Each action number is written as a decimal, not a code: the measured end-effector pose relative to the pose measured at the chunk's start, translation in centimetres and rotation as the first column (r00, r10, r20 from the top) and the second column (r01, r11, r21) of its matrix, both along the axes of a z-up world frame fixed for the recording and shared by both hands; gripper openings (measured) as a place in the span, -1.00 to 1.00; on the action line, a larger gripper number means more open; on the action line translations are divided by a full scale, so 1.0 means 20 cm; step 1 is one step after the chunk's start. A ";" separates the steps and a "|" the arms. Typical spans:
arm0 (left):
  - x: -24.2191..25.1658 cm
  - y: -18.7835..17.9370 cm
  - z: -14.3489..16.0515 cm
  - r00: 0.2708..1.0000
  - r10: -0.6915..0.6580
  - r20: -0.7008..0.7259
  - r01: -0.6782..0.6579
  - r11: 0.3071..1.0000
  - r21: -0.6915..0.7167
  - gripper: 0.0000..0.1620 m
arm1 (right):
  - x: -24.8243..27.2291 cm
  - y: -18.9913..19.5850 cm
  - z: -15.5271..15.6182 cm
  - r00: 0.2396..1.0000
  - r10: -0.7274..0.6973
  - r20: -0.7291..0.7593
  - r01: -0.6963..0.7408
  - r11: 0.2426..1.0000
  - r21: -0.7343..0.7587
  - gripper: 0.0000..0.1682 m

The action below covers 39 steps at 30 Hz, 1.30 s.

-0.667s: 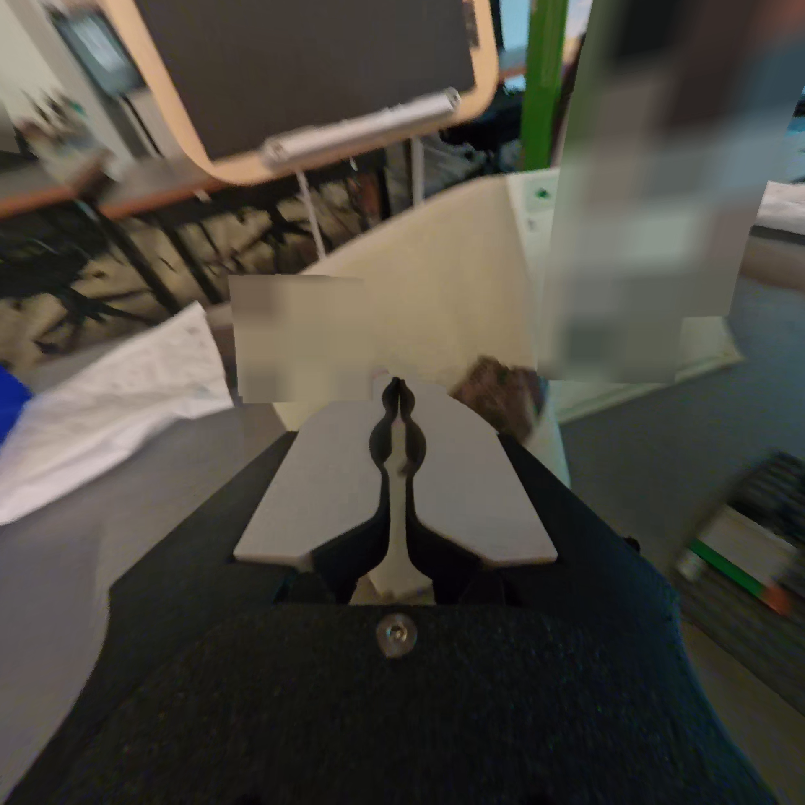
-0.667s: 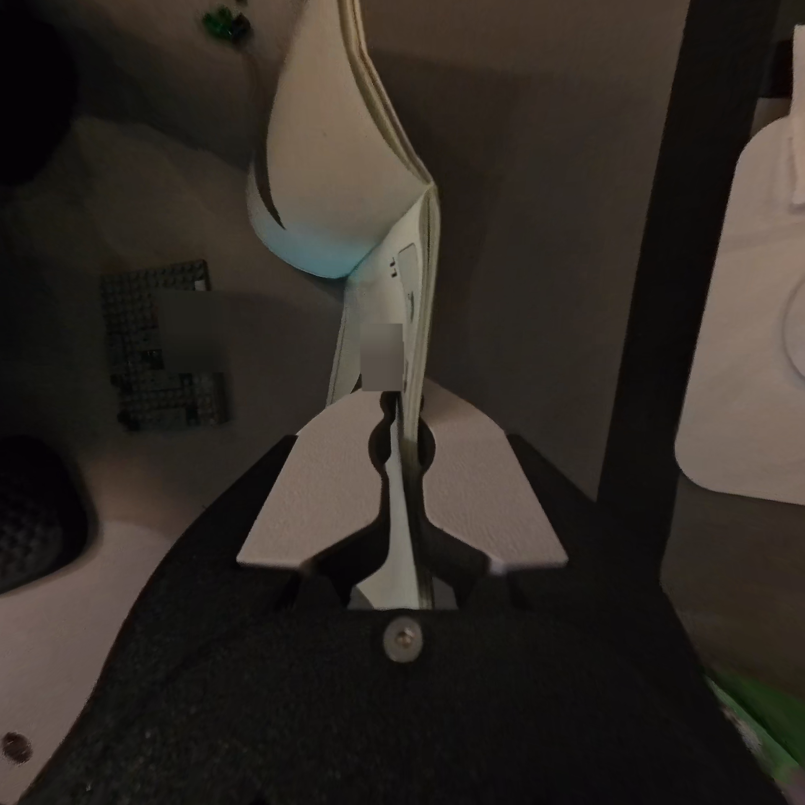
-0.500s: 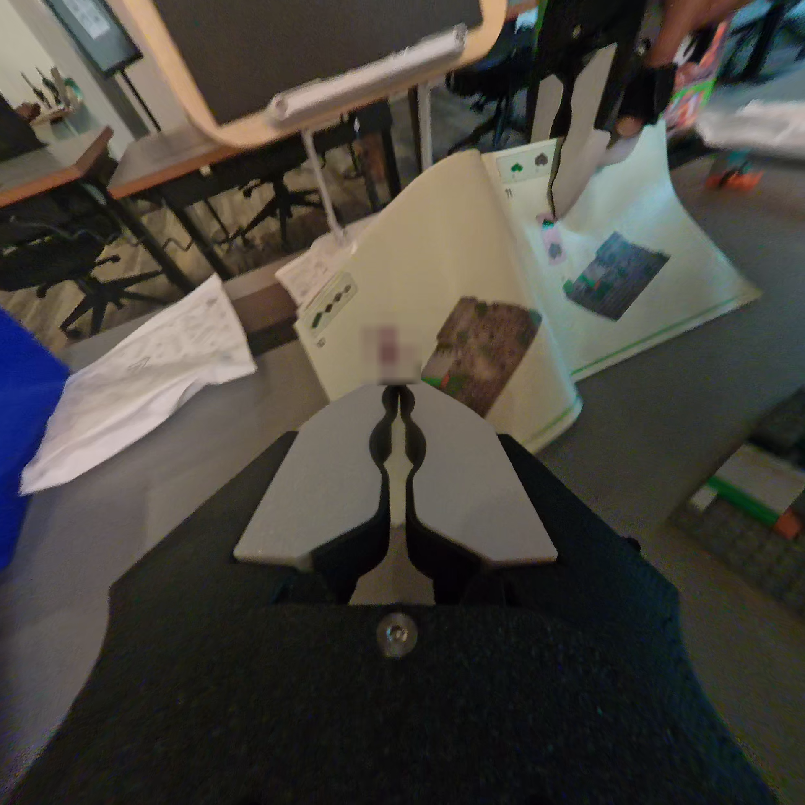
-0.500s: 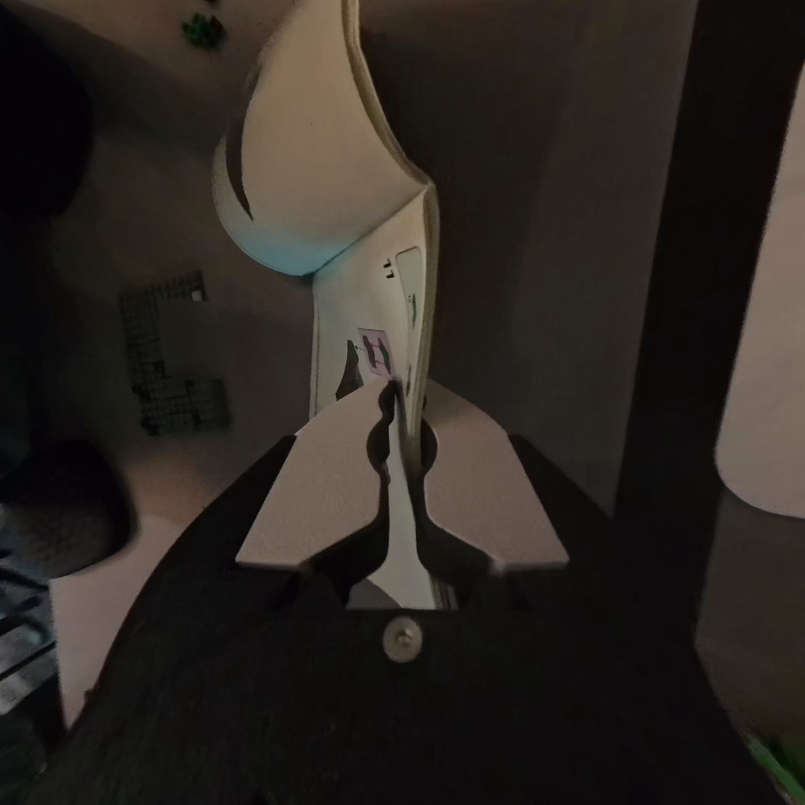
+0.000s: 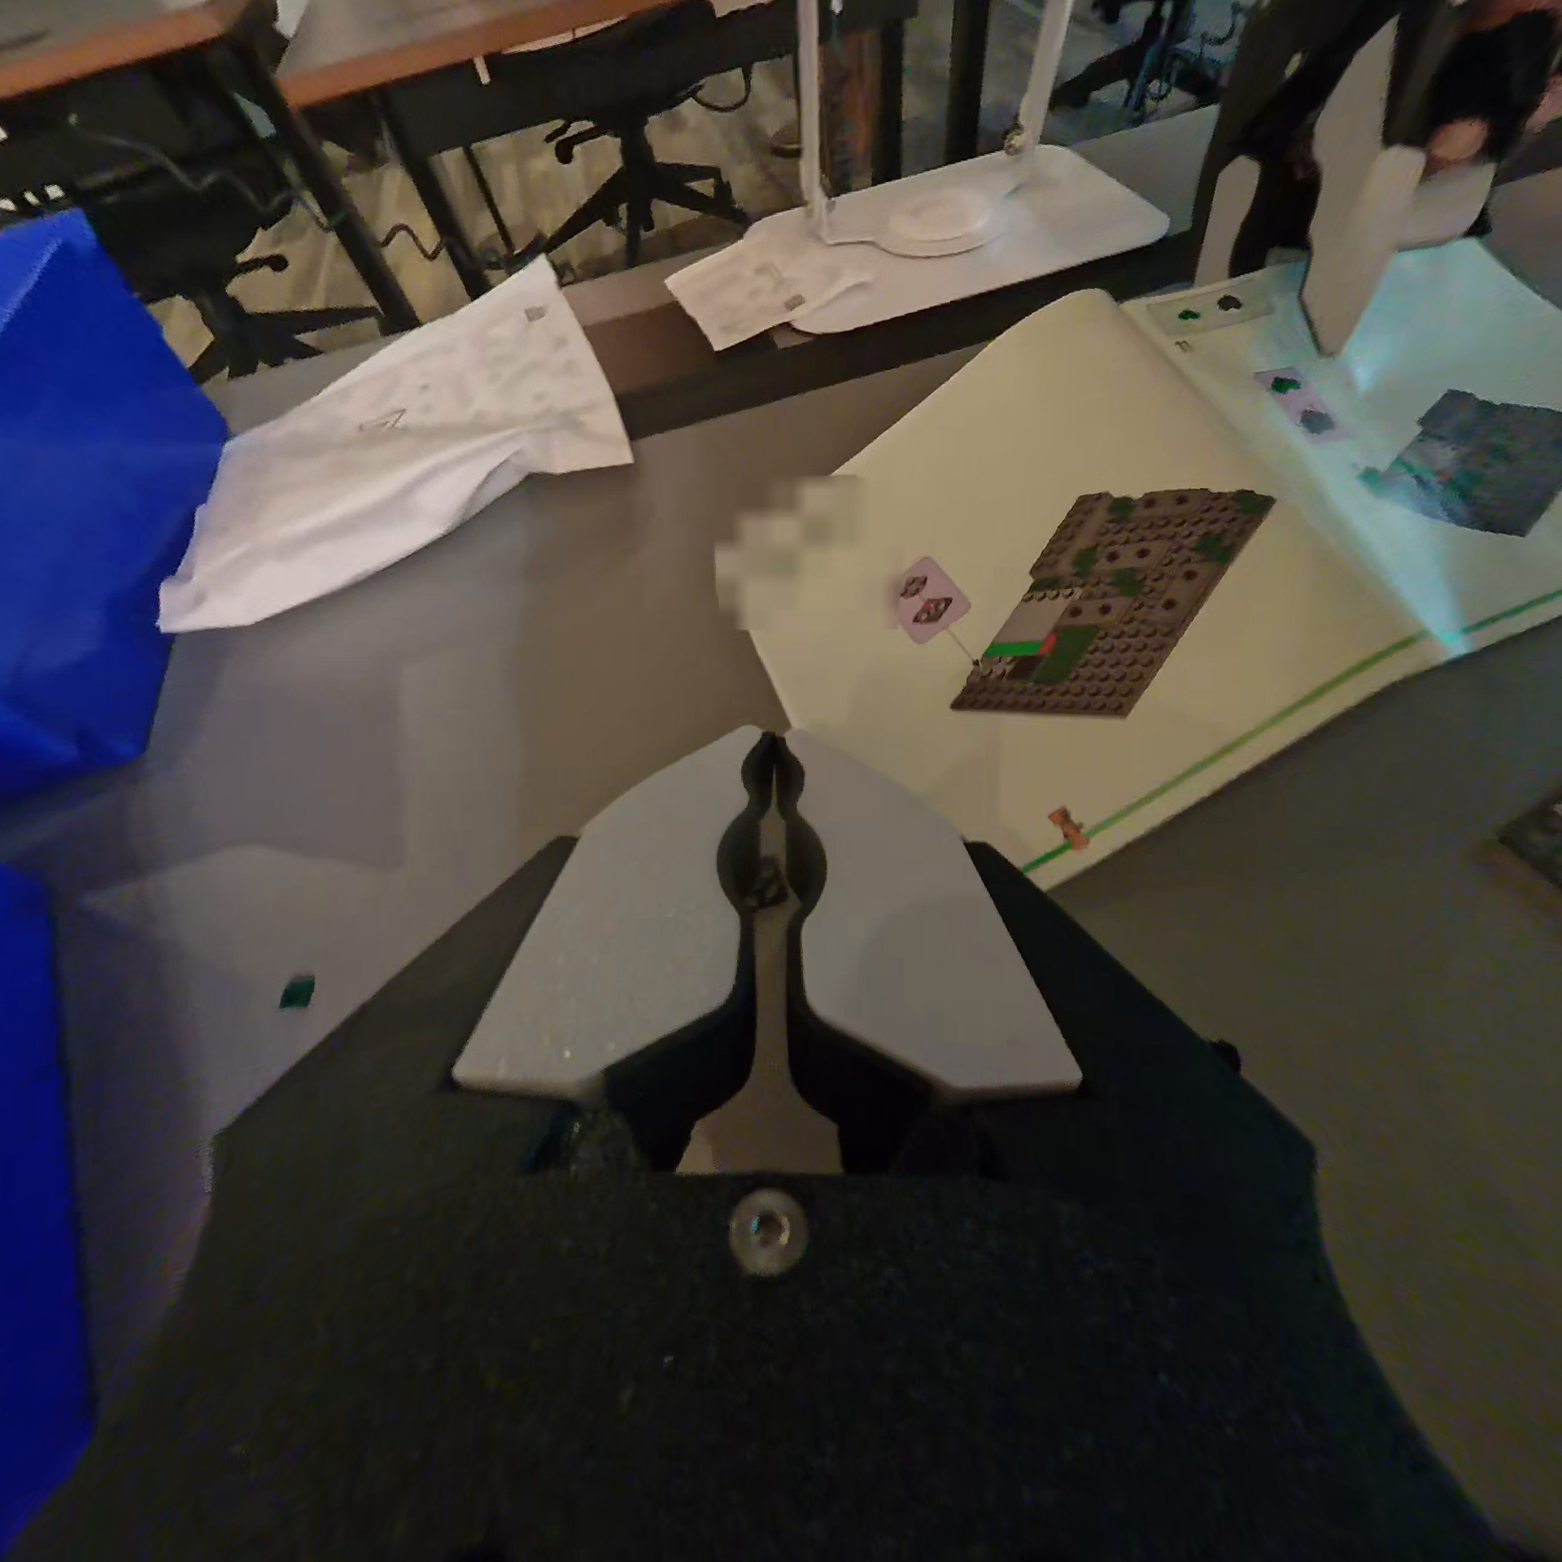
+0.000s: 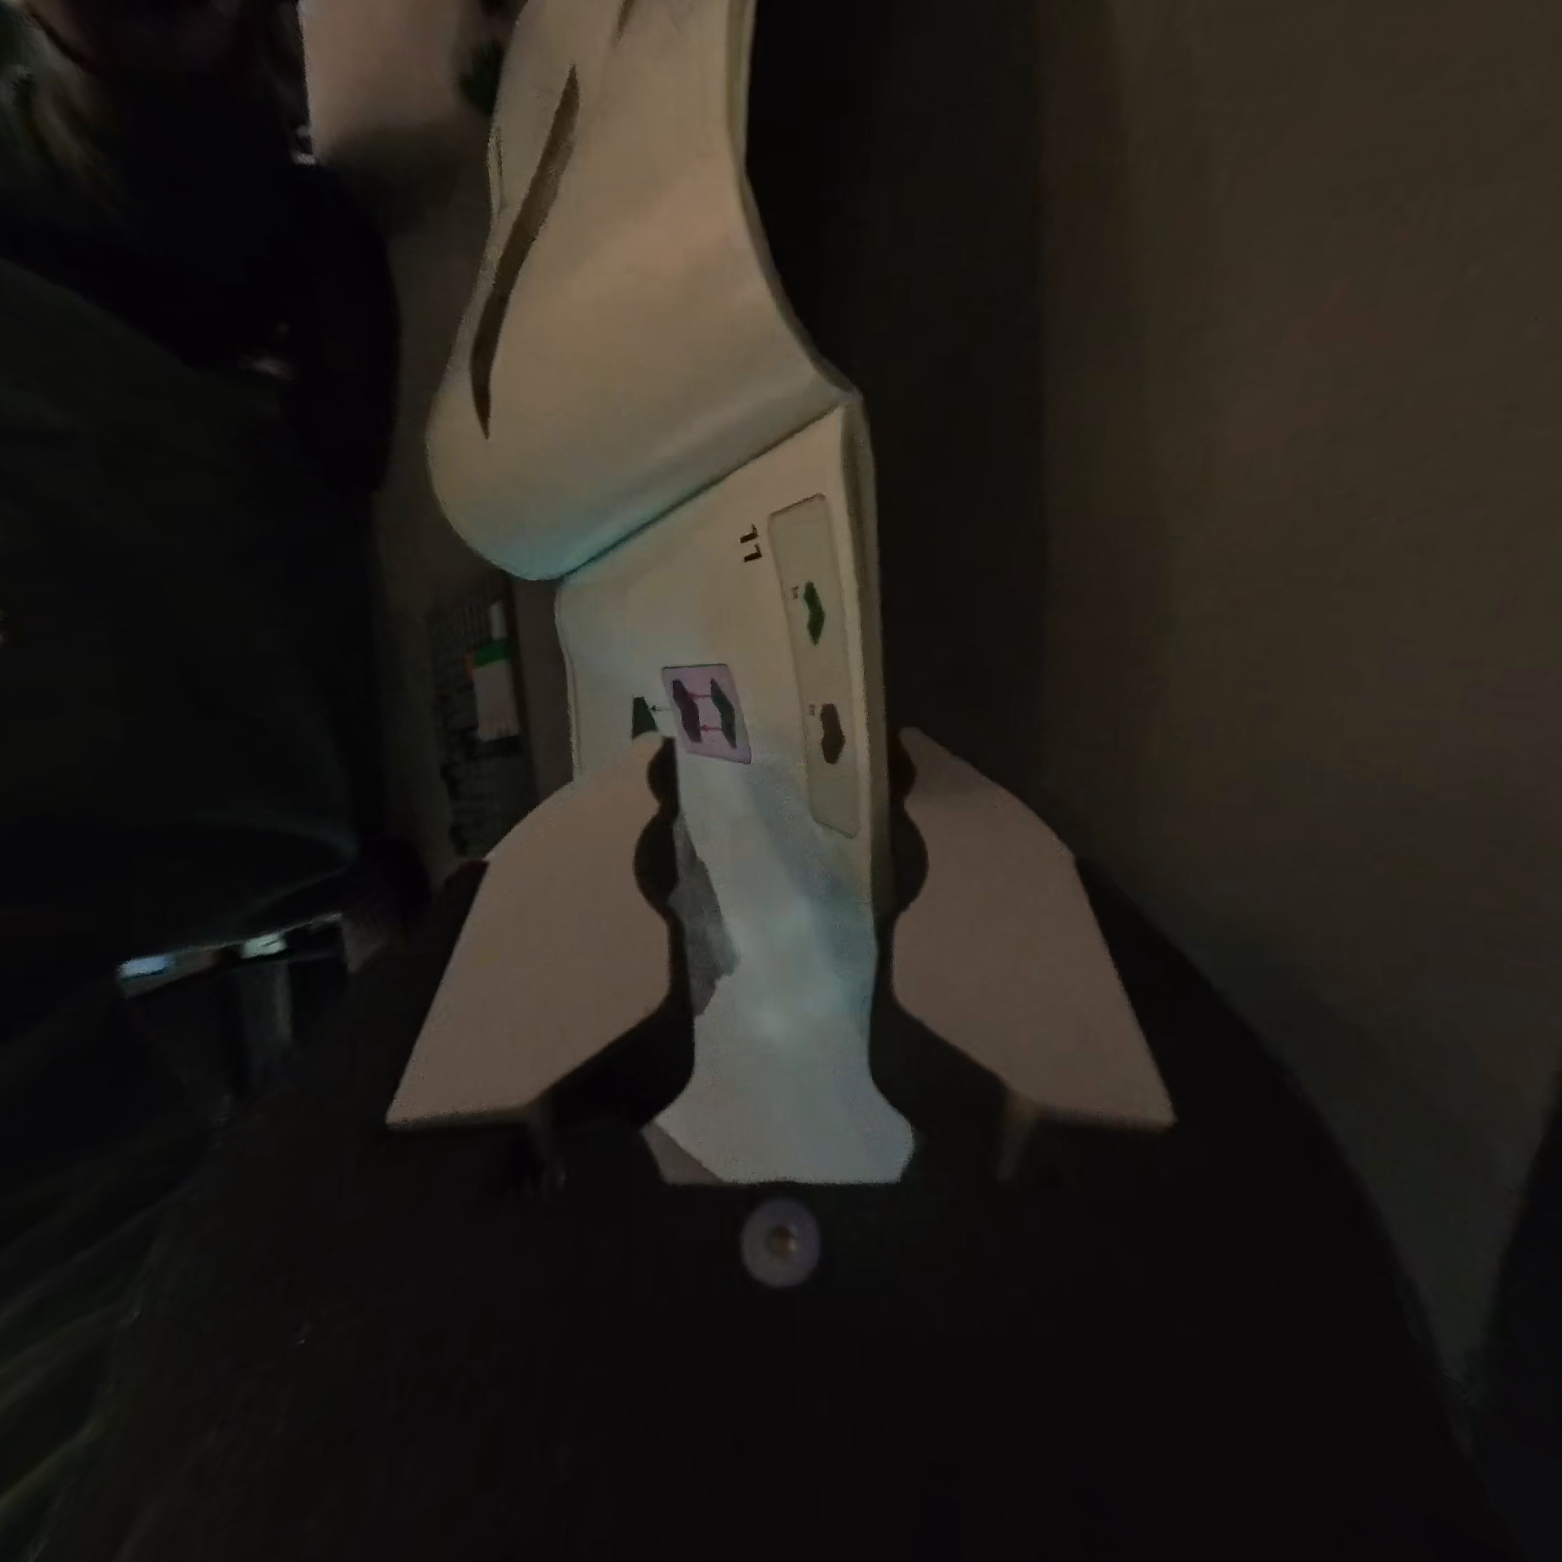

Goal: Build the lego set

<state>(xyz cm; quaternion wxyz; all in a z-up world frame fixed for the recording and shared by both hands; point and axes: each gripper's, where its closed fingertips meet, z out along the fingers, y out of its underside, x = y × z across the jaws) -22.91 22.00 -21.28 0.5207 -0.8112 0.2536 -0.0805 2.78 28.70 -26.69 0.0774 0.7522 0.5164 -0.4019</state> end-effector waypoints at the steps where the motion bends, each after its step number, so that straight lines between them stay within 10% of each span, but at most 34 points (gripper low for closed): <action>1: -0.01 0.00 0.00 1.000 0.005 0.001 -0.005 1.000 0.001 -1.00 | 0.00 0.04 0.01 1.000 -0.016 -0.008 0.016 0.998 0.061 -0.37; 8: -0.12 0.00 0.02 0.999 0.043 0.003 -0.043 0.999 0.000 -1.00 | 0.01 0.29 0.32 0.981 -0.115 -0.159 0.189 0.768 0.611 -0.33; 15: -0.15 -0.07 -0.10 0.998 -0.052 -0.042 0.048 0.995 -0.089 -1.00 | -0.10 -0.08 0.59 0.907 -0.055 -0.417 0.390 0.480 0.786 -0.62; 22: -0.07 -0.13 -0.29 0.906 -0.379 -0.190 0.329 0.911 -0.248 -0.59 | -0.09 -0.53 0.49 0.847 -0.126 -0.516 0.509 0.469 0.722 -0.94; 39: -0.07 -0.01 -0.37 0.530 -0.777 -0.339 0.550 0.620 -0.559 -0.62 | -0.06 -0.90 0.29 0.776 -0.282 -0.564 0.623 0.482 0.616 -0.92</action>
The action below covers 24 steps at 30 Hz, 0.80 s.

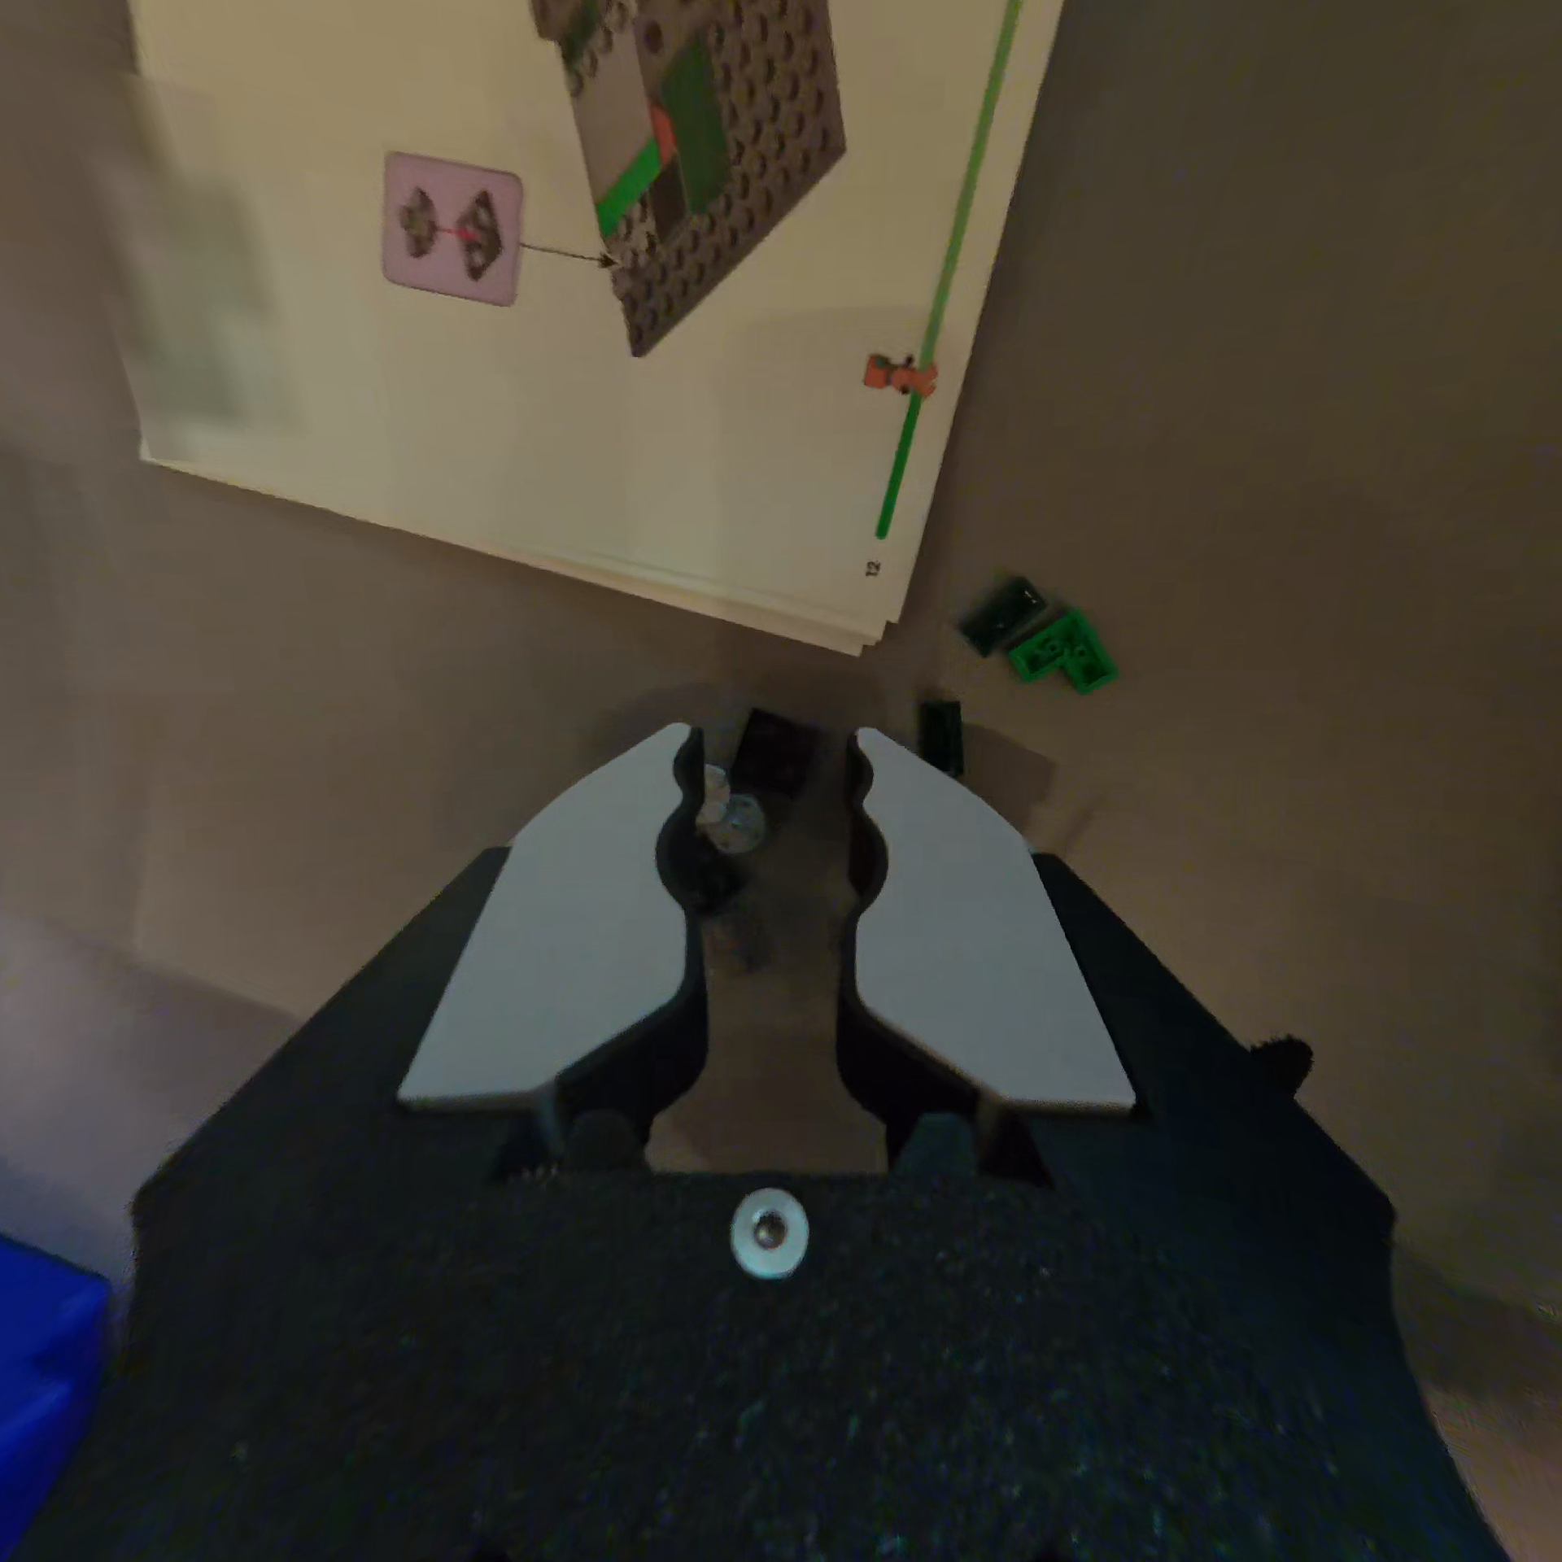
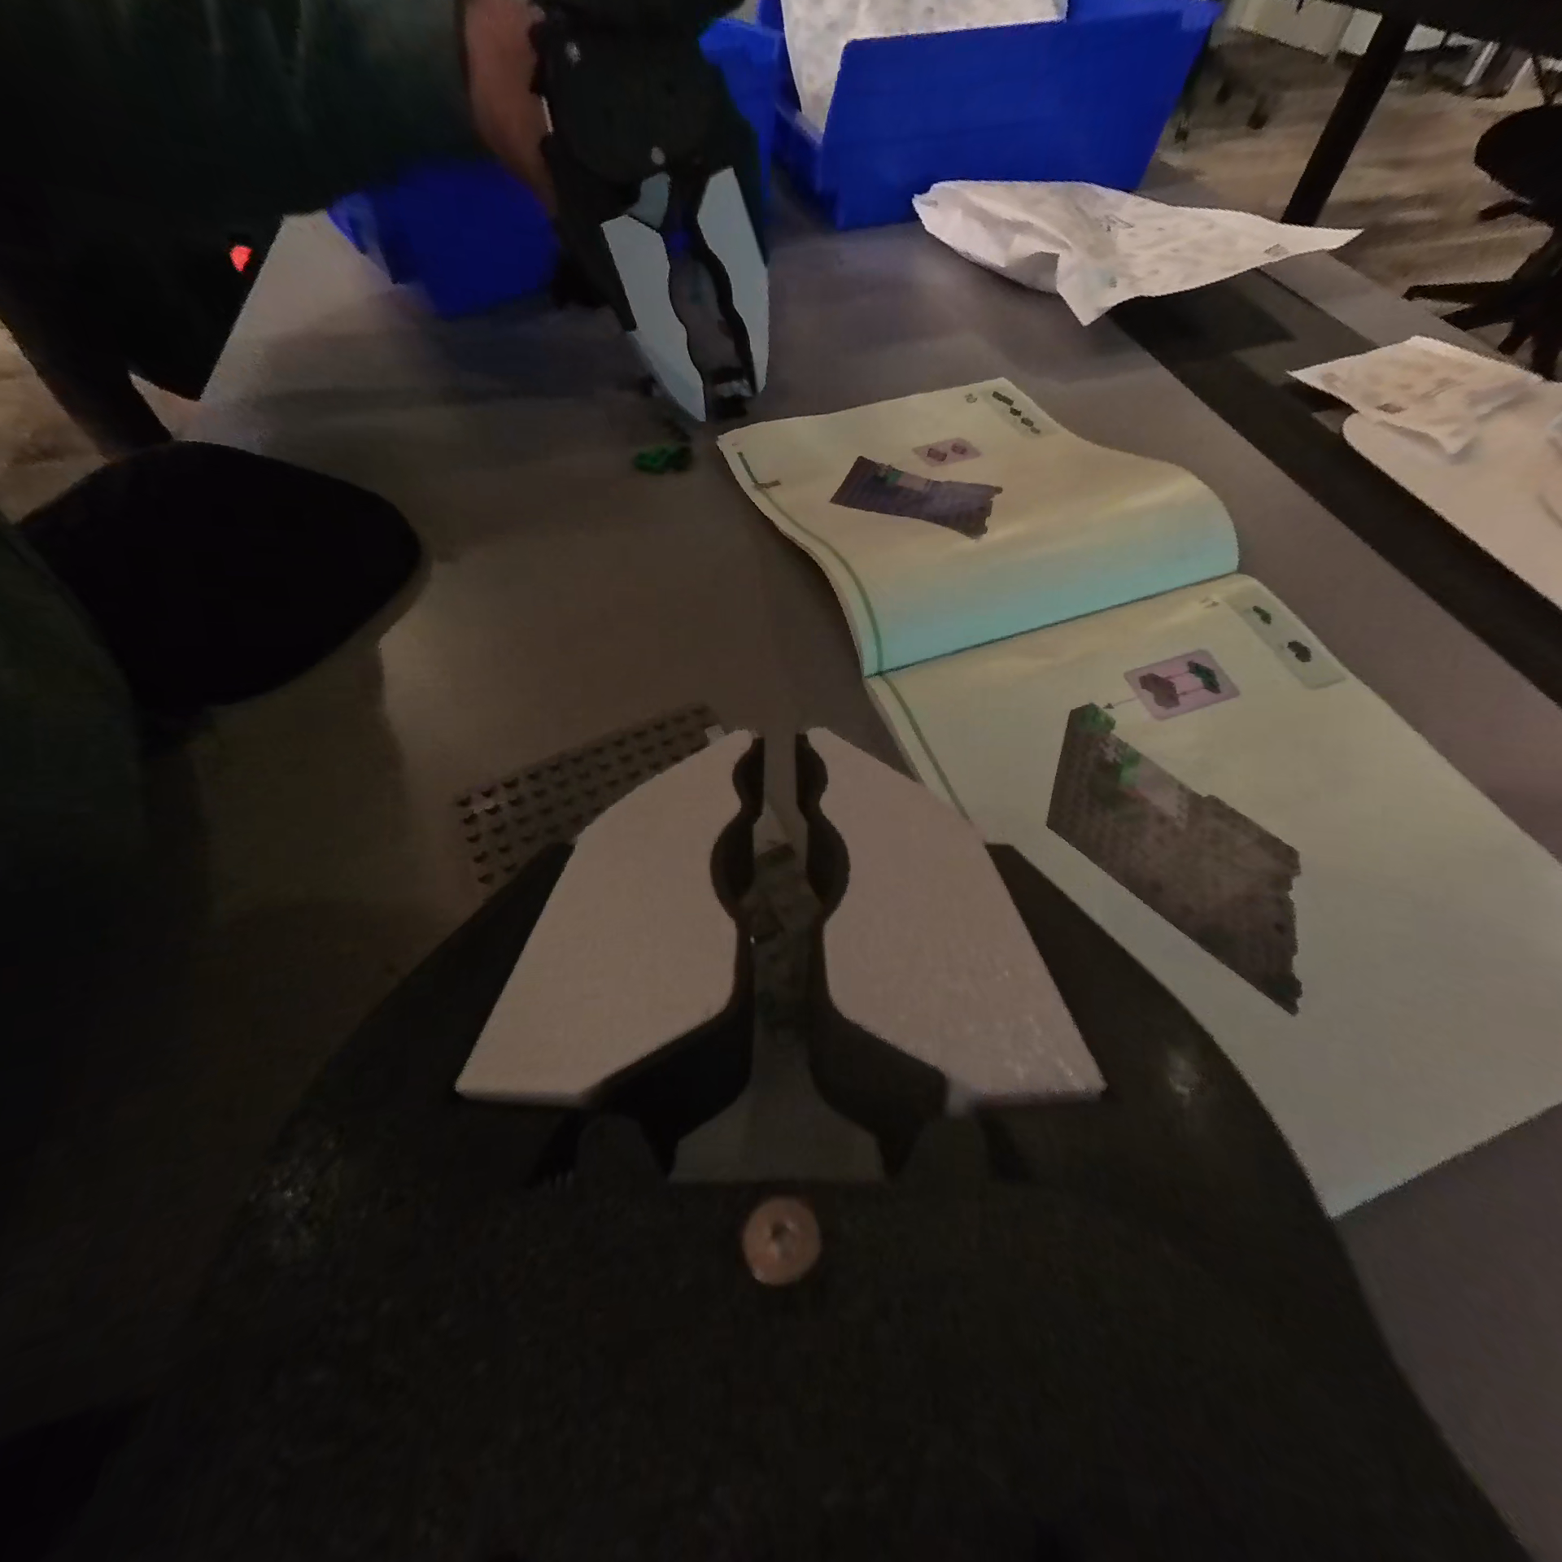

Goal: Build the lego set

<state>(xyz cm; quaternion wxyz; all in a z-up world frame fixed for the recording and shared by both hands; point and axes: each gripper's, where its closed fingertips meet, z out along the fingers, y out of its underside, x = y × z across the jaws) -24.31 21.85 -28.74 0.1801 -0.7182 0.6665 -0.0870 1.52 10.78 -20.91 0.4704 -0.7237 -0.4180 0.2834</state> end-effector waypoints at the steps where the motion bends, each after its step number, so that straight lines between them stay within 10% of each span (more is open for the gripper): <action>1: 0.00 0.00 0.00 1.000 -0.008 -0.006 0.007 1.000 -0.019 -0.63 | 0.00 0.00 0.00 1.000 -0.009 0.003 0.009 1.000 0.000 -0.92; 24: 0.44 -0.35 0.16 0.976 -0.122 0.178 0.135 0.989 -0.063 -0.81 | 0.20 0.01 -0.02 0.973 -0.228 0.043 0.229 0.973 -0.008 -0.93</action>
